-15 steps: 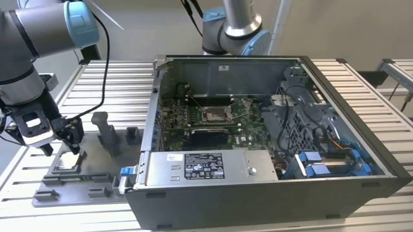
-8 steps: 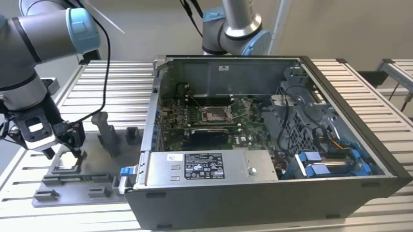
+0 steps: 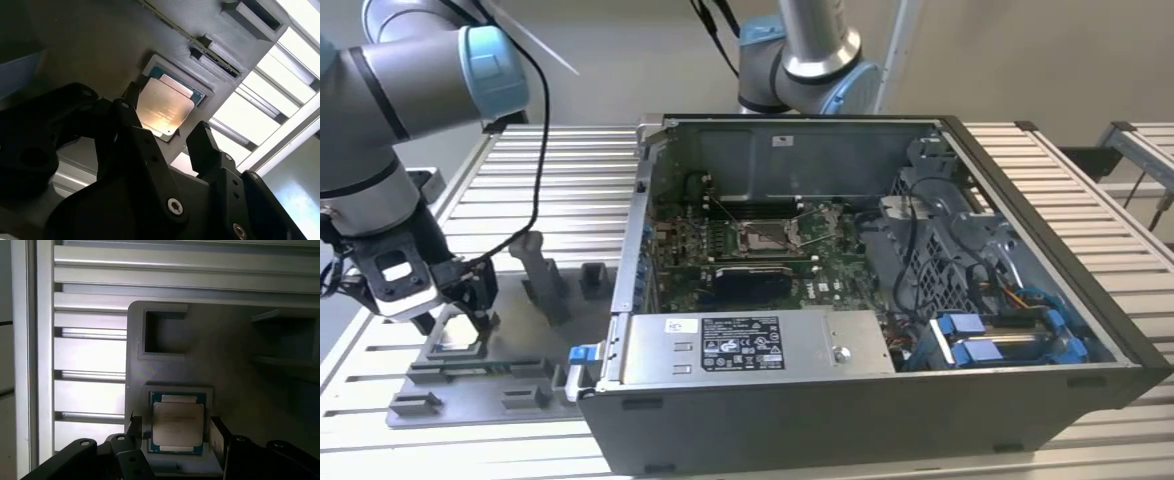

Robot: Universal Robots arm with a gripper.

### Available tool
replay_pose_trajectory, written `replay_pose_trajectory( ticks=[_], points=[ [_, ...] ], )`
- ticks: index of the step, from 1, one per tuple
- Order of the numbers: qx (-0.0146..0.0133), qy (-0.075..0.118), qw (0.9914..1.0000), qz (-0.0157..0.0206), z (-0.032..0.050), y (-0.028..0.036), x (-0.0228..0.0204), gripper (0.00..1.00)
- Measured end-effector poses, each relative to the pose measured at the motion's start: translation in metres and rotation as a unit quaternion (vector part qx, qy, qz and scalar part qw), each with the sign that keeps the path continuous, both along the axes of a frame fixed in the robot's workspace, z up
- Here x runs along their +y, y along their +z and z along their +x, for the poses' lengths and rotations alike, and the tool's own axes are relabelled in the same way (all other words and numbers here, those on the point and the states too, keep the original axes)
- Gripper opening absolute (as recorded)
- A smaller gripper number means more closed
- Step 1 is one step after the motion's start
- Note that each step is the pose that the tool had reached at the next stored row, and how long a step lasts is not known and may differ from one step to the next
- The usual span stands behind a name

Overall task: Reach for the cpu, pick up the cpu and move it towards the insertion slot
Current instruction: 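Pick up the cpu and move it towards the insertion slot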

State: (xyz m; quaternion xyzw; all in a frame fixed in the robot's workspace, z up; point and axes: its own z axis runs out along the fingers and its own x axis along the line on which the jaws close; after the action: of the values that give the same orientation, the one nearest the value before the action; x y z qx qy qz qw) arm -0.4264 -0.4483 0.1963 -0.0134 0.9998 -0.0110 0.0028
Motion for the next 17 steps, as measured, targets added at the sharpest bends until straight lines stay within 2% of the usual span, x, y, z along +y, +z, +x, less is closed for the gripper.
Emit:
replay_pose_trajectory(
  ticks=[10,17],
  points=[
    [0.0,0.0,1.0,0.0,0.0014,-0.0071,0.0,1.0],
    [0.0,0.001,1.0,0.0,0.0025,-0.0097,0.0,1.0]
  ],
)
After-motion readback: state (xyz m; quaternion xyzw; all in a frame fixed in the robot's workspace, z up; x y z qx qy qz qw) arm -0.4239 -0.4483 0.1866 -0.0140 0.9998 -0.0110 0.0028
